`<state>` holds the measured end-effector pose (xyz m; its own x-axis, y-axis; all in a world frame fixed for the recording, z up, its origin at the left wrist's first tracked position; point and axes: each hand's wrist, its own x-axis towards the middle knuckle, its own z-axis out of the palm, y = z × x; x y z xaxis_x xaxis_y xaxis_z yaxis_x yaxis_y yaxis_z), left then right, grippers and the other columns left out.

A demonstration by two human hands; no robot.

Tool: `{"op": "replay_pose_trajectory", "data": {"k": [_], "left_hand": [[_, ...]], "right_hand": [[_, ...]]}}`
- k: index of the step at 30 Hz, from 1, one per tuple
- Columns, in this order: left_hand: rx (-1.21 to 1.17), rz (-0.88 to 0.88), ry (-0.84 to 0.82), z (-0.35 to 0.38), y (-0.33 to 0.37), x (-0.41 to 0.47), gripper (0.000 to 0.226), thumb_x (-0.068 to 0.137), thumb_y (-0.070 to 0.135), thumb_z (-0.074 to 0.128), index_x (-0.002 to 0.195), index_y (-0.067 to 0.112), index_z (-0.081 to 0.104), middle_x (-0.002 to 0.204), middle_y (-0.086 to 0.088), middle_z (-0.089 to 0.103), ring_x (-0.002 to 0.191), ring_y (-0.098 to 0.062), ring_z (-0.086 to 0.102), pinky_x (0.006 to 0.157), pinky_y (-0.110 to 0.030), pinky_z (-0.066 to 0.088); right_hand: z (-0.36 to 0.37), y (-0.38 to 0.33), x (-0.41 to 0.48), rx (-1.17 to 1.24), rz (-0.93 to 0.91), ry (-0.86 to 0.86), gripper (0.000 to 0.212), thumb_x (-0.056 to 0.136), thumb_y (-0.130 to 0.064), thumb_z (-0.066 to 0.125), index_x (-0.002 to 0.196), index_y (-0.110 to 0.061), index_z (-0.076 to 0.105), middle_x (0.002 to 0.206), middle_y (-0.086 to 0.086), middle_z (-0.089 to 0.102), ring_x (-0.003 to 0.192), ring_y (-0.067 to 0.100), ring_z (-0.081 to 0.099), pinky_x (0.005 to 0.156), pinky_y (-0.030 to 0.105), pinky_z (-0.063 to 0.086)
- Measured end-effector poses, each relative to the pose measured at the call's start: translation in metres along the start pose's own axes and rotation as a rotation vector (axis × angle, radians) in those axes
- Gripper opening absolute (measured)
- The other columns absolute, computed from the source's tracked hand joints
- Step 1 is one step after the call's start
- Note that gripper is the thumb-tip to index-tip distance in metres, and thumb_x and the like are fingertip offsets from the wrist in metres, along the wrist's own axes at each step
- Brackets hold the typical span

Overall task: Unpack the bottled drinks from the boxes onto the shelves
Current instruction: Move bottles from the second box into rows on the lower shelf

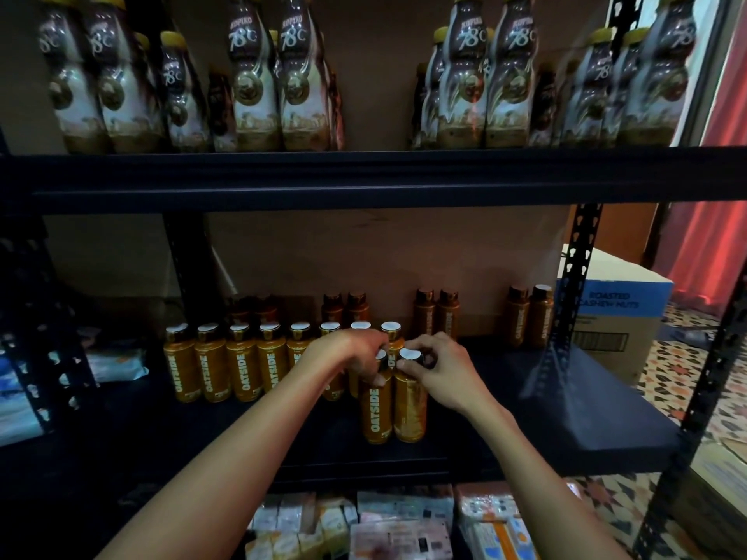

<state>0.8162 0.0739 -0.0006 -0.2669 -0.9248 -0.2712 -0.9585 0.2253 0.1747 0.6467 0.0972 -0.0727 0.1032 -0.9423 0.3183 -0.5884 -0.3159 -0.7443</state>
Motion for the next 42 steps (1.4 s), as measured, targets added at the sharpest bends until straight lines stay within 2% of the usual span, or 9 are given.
{"op": "replay_pose_trajectory", "data": {"k": [3,7,12,18,25,29,31,36,42], "left_hand": [[0.002,-0.001,-0.005,-0.001,0.000,0.000,0.065,0.088,0.026,0.074,0.144,0.023,0.041,0.148,-0.002,0.046,0.132,-0.027,0.047,0.104,-0.040,0.046],[-0.002,-0.001,-0.018,-0.001,0.001,0.002,0.061,0.089,0.025,0.072,0.142,0.023,0.042,0.145,-0.003,0.048,0.130,-0.027,0.048,0.099,-0.040,0.047],[-0.022,0.010,-0.017,0.001,0.000,0.002,0.059,0.089,0.025,0.072,0.141,0.023,0.043,0.144,-0.003,0.049,0.129,-0.027,0.049,0.102,-0.041,0.047],[-0.127,0.066,0.098,0.008,-0.008,-0.002,0.066,0.086,0.022,0.076,0.144,0.022,0.044,0.146,-0.003,0.049,0.132,-0.025,0.048,0.104,-0.038,0.045],[-0.396,0.137,0.245,0.026,-0.028,-0.003,0.066,0.079,0.020,0.082,0.135,0.030,0.048,0.138,0.000,0.051,0.124,-0.021,0.051,0.097,-0.035,0.047],[-0.612,0.136,0.340,0.046,-0.039,-0.006,0.064,0.075,0.024,0.085,0.128,0.032,0.050,0.128,0.003,0.056,0.107,-0.016,0.058,0.093,-0.038,0.054],[-0.708,0.150,0.402,0.058,-0.043,-0.009,0.067,0.074,0.027,0.086,0.130,0.035,0.049,0.132,0.004,0.055,0.108,-0.014,0.059,0.090,-0.037,0.056],[-0.608,0.273,0.499,0.074,-0.046,-0.015,0.071,0.087,0.033,0.074,0.146,0.047,0.037,0.153,0.012,0.040,0.139,-0.011,0.038,0.110,-0.037,0.039],[-0.650,0.248,0.484,0.071,-0.031,-0.008,0.057,0.086,0.025,0.076,0.135,0.043,0.054,0.143,0.011,0.054,0.132,-0.007,0.048,0.103,-0.025,0.042]], "right_hand": [[-0.010,-0.004,-0.001,0.119,0.034,-0.093,0.046,0.095,-0.013,0.067,0.136,-0.033,0.060,0.112,-0.020,0.057,0.119,0.006,0.057,0.080,0.004,0.042],[-0.009,-0.006,-0.004,0.012,0.042,-0.068,0.034,0.093,-0.030,0.071,0.128,-0.030,0.067,0.133,-0.007,0.054,0.130,0.013,0.050,0.102,0.023,0.039],[-0.002,-0.002,-0.003,0.031,-0.013,-0.036,0.019,0.091,-0.029,0.073,0.110,-0.031,0.069,0.116,-0.006,0.057,0.115,0.013,0.054,0.091,0.023,0.040],[-0.006,-0.005,0.002,0.027,0.018,-0.151,0.039,0.101,-0.016,0.057,0.135,-0.035,0.060,0.129,-0.009,0.056,0.112,0.003,0.050,0.077,0.010,0.039],[0.002,0.008,-0.003,0.088,-0.015,-0.102,0.035,0.092,-0.024,0.072,0.120,-0.044,0.062,0.125,-0.008,0.057,0.119,0.009,0.054,0.099,0.031,0.047],[0.003,0.013,-0.005,0.222,0.016,-0.083,0.049,0.092,-0.014,0.072,0.127,-0.045,0.056,0.129,-0.013,0.056,0.123,0.007,0.052,0.089,0.018,0.043],[0.003,0.014,-0.007,0.248,0.041,-0.065,0.061,0.091,-0.016,0.074,0.140,-0.042,0.048,0.129,-0.010,0.053,0.123,0.007,0.046,0.095,0.022,0.039],[0.018,0.031,-0.017,0.391,0.115,-0.041,0.092,0.079,-0.028,0.086,0.153,-0.040,0.033,0.134,-0.014,0.050,0.125,0.007,0.048,0.102,0.031,0.044],[0.037,0.056,-0.027,0.355,0.152,0.020,0.060,0.081,-0.017,0.084,0.126,-0.038,0.051,0.116,-0.014,0.068,0.108,0.001,0.063,0.095,0.027,0.053]]}}
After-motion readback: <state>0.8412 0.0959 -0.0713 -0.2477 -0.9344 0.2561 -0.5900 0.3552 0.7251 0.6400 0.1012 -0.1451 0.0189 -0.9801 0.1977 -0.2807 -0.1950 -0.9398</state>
